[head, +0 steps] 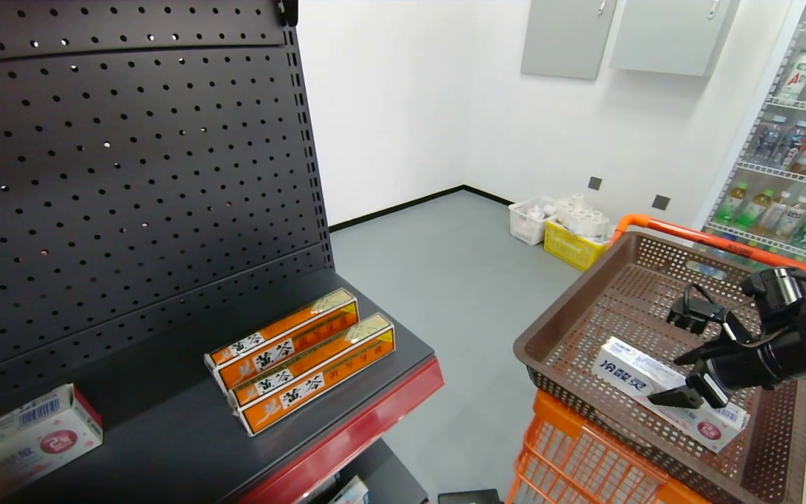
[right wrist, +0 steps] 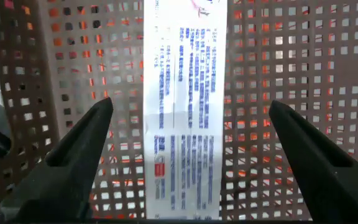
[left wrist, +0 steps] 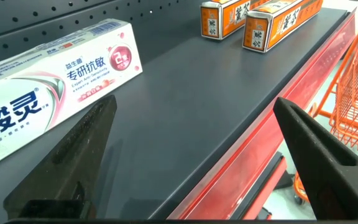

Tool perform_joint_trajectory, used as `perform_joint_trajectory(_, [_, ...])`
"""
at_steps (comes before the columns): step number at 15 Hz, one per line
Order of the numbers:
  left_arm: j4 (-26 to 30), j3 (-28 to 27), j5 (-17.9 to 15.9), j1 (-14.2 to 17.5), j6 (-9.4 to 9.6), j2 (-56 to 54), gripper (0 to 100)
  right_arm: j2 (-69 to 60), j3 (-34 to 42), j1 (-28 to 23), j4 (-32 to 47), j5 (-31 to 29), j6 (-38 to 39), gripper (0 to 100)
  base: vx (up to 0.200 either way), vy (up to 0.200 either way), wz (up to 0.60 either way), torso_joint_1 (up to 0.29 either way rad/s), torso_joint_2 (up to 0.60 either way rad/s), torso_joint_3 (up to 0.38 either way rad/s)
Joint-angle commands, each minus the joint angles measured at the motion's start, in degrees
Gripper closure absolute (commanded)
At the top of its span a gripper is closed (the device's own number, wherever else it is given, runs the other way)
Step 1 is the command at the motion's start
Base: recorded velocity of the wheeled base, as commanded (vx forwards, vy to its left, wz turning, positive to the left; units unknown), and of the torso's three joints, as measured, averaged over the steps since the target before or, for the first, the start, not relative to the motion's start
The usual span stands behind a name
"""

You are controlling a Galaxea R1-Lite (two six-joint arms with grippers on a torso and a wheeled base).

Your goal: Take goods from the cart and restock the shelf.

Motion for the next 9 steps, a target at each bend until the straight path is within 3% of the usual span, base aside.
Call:
perform_joint_trajectory(1, [0.0, 0.0, 0.0, 0.0, 0.00, 0.0, 0, 1.9, -0.7, 0.2, -0.4, -1.3, 0.0, 0, 0.000, 0.000, 0.00, 0.000, 0.00, 0.000])
perform_joint_trajectory(9, [0.0, 0.0, 0.0, 0.0, 0.00, 0.0, 0, 2.5, 1.1, -0.4, -0.4, -3.4, -0.1, 0, 0.000, 0.000, 0.00, 0.000, 0.00, 0.000])
